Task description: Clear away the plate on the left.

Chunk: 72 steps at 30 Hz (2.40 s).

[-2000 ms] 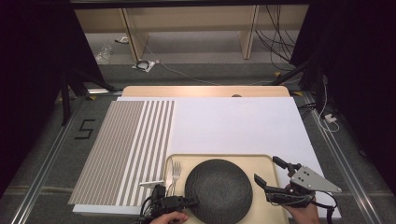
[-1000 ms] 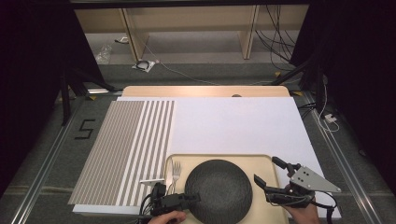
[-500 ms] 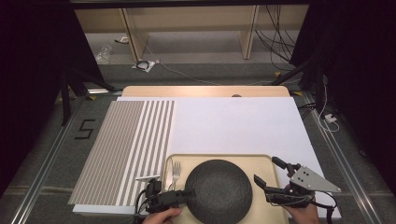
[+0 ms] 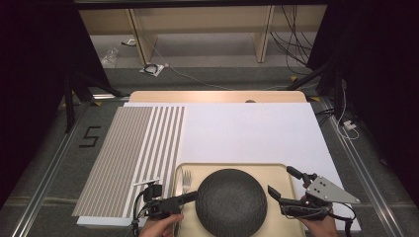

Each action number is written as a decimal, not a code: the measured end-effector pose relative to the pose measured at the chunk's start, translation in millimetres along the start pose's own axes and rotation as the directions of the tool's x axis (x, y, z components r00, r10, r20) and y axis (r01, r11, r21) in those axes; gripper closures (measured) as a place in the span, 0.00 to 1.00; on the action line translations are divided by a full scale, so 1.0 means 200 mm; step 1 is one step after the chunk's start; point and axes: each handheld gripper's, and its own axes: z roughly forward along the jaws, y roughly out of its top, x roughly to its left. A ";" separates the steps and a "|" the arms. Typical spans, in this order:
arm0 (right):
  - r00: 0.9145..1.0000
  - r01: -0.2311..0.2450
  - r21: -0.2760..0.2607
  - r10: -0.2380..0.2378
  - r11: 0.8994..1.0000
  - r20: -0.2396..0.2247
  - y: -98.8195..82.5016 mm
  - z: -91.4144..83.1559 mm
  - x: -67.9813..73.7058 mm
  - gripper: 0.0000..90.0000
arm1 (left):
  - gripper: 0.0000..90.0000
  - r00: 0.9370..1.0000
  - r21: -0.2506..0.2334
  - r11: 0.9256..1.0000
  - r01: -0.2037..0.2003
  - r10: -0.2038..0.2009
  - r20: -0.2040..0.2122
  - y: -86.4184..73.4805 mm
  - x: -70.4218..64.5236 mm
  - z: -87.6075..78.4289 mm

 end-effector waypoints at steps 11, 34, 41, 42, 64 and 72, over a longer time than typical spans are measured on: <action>1.000 -0.009 0.000 0.009 1.000 -0.013 0.00 0.00 0.00 0.18 | 0.37 0.976 -0.062 0.975 -0.213 0.215 0.026 0.04 -0.08 -0.05; 1.000 -0.011 0.004 0.012 1.000 -0.016 0.00 0.00 0.00 0.18 | 0.31 0.858 -0.145 0.846 -0.512 0.513 -0.034 0.07 -0.11 -0.12; 1.000 -0.012 0.003 0.012 1.000 -0.017 0.00 0.00 0.00 0.18 | 0.28 0.807 -0.151 0.793 -0.590 0.587 -0.071 0.07 -0.11 -0.13; 1.000 -0.013 0.004 0.013 1.000 -0.017 0.00 0.00 0.00 0.18 | 0.28 0.799 -0.147 0.785 -0.601 0.596 -0.082 0.07 -0.11 -0.13; 1.000 -0.013 0.002 0.013 1.000 -0.016 0.00 0.00 0.00 0.18 | 0.23 0.728 -0.219 0.697 -0.683 0.675 -0.120 0.07 -0.11 -0.17; 1.000 -0.011 0.001 0.011 1.000 -0.016 0.00 0.00 0.00 0.18 | 0.22 0.724 -0.229 0.691 -0.686 0.679 -0.118 0.07 -0.10 -0.17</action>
